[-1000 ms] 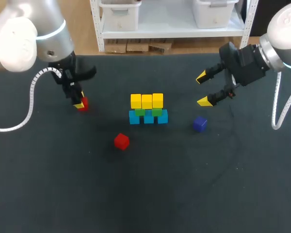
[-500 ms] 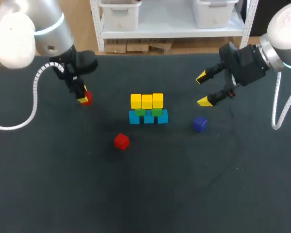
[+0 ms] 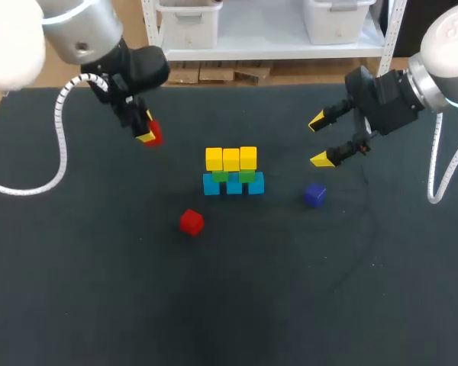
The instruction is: Place the blue cubes, place green cubes on the blue cubes, place the yellow cubes on the green cubes, then place the red cubes on the yellow cubes, and place purple cube on the red cubes.
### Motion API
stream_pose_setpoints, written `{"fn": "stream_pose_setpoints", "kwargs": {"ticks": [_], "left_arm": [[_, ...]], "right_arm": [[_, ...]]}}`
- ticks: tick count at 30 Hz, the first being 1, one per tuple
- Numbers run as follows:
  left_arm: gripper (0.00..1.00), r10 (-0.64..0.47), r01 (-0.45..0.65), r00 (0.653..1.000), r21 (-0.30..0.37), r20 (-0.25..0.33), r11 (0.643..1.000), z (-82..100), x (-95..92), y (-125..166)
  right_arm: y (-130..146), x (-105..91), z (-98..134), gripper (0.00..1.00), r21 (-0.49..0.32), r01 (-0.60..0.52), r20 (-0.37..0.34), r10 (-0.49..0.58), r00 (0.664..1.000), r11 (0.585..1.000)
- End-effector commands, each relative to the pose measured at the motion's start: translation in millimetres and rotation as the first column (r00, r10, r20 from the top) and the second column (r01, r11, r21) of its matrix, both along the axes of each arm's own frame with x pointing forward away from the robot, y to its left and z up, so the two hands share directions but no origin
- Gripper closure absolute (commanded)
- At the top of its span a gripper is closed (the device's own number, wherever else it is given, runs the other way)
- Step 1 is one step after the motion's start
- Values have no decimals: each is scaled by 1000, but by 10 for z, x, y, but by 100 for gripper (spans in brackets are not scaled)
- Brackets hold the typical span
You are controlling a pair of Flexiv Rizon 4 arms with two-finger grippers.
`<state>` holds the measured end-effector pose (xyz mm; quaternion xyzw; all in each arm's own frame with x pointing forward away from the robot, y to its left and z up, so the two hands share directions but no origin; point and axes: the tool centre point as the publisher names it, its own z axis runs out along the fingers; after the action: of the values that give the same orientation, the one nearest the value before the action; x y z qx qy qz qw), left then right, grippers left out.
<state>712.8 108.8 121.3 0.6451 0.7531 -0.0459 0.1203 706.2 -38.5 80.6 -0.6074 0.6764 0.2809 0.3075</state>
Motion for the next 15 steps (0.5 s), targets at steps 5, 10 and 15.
{"fn": "stream_pose_setpoints", "kwargs": {"ticks": [5, 10, 15], "left_arm": [[100, -29, 29, 998, 7, 62, 1000, 235, -162, -207], [100, -61, 60, 997, 12, 52, 998, 265, -154, -398], [100, -101, 101, 994, 24, 29, 995, 270, -153, -588]], "right_arm": [[-1, 6, -6, 0, 3, -2, 0, 2, 1000, 1000], [-1, 6, -6, 0, 3, -2, 0, 2, 1000, 1000], [-1, 6, -6, 0, 3, -2, 0, 2, 1000, 1000]]}}
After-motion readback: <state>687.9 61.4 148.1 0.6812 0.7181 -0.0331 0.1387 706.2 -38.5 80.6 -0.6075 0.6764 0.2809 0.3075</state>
